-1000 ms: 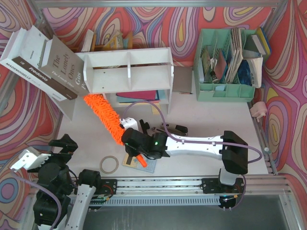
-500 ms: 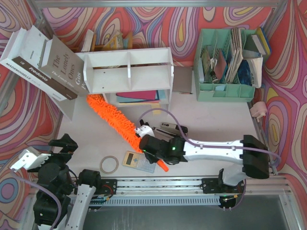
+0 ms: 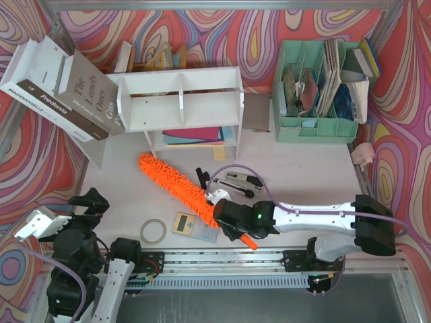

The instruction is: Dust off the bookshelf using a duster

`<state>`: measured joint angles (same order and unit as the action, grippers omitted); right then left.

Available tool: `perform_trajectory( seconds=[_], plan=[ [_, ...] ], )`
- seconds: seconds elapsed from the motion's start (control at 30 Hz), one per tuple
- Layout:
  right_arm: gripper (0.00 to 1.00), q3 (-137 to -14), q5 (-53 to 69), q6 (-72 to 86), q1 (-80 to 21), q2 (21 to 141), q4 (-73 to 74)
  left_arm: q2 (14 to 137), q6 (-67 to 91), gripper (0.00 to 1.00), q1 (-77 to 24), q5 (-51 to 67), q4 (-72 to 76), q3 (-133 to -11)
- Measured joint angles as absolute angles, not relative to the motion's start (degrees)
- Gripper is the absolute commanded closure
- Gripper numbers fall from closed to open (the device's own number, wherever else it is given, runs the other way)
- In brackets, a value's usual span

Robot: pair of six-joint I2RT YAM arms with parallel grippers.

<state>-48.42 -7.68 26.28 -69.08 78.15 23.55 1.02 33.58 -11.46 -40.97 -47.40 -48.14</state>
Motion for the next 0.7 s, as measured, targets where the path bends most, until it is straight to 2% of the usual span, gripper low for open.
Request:
perform_trajectory(
  seconds=[0.2,0.7],
  plan=[
    [1.0,-48.1,-6.83,27.05,-69.1,77.14,25.63,1.02,33.58,0.01,-11.46,-40.97,-47.4,-48.14],
    [1.0,-45.63,-7.01,32.21,-69.54,62.08,36.77,1.02,33.58,0.01,-11.46,-40.99,-47.4,-48.14]
  ],
)
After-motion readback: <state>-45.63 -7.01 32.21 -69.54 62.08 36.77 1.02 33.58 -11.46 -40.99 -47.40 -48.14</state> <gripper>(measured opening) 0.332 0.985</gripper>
